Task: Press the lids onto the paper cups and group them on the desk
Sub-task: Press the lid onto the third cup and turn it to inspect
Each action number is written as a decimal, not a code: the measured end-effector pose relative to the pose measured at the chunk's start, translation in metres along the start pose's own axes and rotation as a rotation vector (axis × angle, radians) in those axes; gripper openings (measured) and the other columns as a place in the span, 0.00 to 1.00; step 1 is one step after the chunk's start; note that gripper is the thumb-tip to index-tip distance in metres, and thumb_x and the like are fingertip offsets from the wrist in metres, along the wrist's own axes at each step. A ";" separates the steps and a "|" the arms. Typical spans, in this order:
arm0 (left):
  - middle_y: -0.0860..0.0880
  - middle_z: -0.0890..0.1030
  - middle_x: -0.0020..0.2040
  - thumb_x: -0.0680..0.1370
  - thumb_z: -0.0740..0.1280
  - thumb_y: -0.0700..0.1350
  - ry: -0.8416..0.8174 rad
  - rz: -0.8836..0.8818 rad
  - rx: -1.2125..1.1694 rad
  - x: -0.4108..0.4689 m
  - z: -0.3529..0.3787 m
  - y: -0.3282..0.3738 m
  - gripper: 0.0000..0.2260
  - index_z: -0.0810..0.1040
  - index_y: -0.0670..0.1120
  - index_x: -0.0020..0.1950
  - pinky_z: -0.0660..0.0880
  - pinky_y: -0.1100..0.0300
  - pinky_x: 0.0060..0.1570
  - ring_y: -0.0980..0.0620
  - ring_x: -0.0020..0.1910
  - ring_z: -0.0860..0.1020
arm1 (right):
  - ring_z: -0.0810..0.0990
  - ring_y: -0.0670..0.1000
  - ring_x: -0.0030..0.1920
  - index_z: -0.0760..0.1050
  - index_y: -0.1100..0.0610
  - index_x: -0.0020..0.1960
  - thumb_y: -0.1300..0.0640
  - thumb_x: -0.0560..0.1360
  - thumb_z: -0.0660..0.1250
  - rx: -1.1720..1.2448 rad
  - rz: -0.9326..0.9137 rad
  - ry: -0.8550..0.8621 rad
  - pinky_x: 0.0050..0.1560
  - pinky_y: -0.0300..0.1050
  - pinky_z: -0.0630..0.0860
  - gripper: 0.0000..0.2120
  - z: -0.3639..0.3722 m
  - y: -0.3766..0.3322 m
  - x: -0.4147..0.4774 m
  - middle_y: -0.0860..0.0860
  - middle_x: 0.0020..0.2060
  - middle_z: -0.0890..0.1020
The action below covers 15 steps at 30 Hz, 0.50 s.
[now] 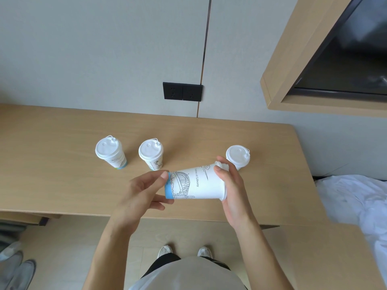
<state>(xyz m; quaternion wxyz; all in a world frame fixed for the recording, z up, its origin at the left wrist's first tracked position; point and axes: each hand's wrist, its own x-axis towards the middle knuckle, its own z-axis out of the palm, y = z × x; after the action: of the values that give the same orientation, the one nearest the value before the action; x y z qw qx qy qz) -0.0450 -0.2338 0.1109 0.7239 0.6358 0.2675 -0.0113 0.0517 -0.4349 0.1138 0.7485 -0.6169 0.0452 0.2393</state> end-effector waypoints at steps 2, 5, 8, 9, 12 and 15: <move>0.49 0.88 0.58 0.73 0.73 0.55 -0.004 0.027 -0.001 -0.001 0.000 -0.001 0.19 0.84 0.51 0.63 0.82 0.55 0.40 0.42 0.45 0.88 | 0.73 0.52 0.75 0.80 0.42 0.65 0.38 0.61 0.74 -0.009 -0.005 0.002 0.80 0.64 0.64 0.32 0.000 0.001 0.000 0.51 0.72 0.77; 0.52 0.86 0.60 0.73 0.74 0.52 0.003 0.063 -0.009 -0.002 -0.001 0.001 0.19 0.84 0.52 0.63 0.82 0.55 0.44 0.47 0.50 0.87 | 0.73 0.53 0.76 0.80 0.42 0.64 0.38 0.62 0.74 -0.001 -0.003 0.003 0.80 0.65 0.64 0.31 -0.001 0.002 0.002 0.51 0.72 0.78; 0.48 0.87 0.58 0.74 0.75 0.56 0.028 0.033 0.000 -0.003 0.004 0.004 0.18 0.84 0.52 0.62 0.80 0.53 0.42 0.42 0.45 0.88 | 0.73 0.54 0.75 0.80 0.43 0.64 0.39 0.62 0.74 0.004 -0.010 -0.003 0.80 0.65 0.64 0.31 0.000 0.002 0.002 0.52 0.72 0.78; 0.48 0.87 0.58 0.73 0.77 0.55 0.029 0.037 0.001 -0.003 0.004 0.003 0.18 0.85 0.52 0.62 0.80 0.54 0.42 0.42 0.46 0.88 | 0.73 0.54 0.75 0.80 0.43 0.64 0.39 0.62 0.74 -0.001 -0.013 -0.004 0.80 0.65 0.64 0.31 0.000 0.002 0.002 0.52 0.72 0.78; 0.51 0.87 0.60 0.73 0.76 0.52 0.014 0.046 -0.012 -0.004 0.003 0.005 0.18 0.85 0.53 0.62 0.82 0.56 0.42 0.46 0.51 0.87 | 0.73 0.54 0.75 0.80 0.43 0.64 0.39 0.62 0.74 -0.004 -0.026 -0.006 0.80 0.65 0.64 0.31 -0.002 0.002 0.004 0.53 0.71 0.78; 0.48 0.88 0.56 0.74 0.77 0.56 0.018 -0.009 -0.012 -0.005 0.005 0.008 0.19 0.84 0.53 0.62 0.82 0.55 0.37 0.41 0.45 0.88 | 0.74 0.55 0.75 0.80 0.44 0.65 0.39 0.62 0.74 0.004 -0.025 -0.010 0.79 0.66 0.65 0.32 -0.003 0.002 0.005 0.55 0.71 0.78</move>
<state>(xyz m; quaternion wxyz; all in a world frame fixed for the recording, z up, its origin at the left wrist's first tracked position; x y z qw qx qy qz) -0.0446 -0.2388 0.1203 0.7251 0.6303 0.2772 -0.0072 0.0558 -0.4361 0.1091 0.7528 -0.6147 0.0342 0.2329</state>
